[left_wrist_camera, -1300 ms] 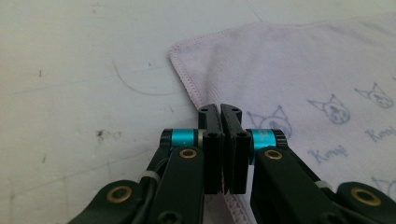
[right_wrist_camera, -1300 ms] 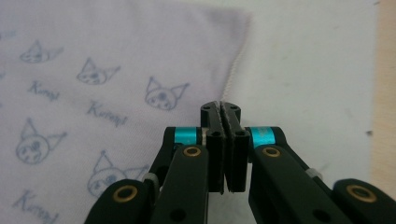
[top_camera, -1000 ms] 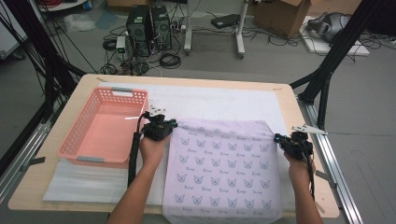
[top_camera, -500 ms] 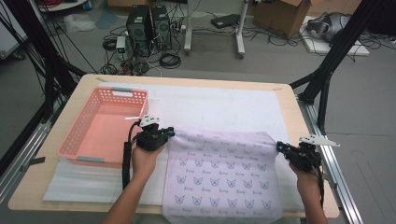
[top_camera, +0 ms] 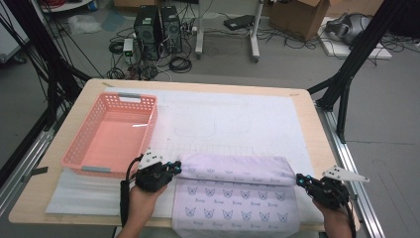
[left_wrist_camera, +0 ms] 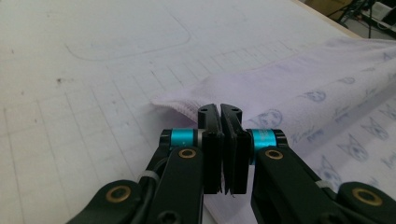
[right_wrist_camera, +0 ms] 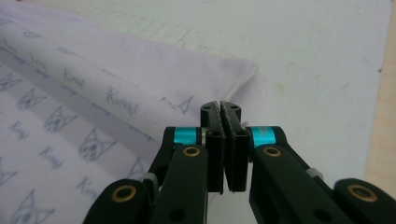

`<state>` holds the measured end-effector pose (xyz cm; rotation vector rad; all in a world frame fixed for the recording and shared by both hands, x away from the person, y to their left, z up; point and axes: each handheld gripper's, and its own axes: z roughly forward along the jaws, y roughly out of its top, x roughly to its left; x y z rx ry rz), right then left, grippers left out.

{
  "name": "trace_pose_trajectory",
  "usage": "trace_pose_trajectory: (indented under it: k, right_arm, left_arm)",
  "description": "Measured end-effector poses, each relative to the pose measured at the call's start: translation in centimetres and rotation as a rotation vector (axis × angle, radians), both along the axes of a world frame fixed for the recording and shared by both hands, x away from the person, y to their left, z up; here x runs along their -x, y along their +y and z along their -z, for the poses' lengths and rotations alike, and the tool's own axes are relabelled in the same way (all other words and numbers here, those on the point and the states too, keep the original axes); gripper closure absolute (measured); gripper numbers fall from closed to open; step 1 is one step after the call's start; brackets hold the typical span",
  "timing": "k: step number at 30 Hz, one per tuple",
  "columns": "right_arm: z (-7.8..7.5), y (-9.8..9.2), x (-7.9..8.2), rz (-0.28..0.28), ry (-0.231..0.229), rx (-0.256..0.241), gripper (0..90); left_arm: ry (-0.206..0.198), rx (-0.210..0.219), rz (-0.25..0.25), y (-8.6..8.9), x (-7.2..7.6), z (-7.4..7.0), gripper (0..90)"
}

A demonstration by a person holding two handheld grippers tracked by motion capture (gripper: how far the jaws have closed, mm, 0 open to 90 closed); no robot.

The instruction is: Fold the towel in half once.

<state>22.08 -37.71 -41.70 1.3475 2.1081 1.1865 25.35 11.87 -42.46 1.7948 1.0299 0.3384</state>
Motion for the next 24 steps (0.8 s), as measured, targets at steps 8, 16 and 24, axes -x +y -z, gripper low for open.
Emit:
trace_pose_trajectory:
  k: [8,16,24]
  right_arm:
    - [1.3,0.1,2.6,-0.024,0.068,0.023,87.4]
    - [1.1,0.2,1.1,0.009,0.079,-0.028,58.6]
    - [1.1,1.4,-3.6,0.044,0.124,-0.005,52.9]
  left_arm:
    - [0.060,0.004,0.083,0.6,2.1,1.3,80.9]
    - [0.017,0.019,0.040,-0.4,-0.9,0.5,48.0]
    - [0.192,0.020,0.012,-1.4,-5.0,2.8,51.4]
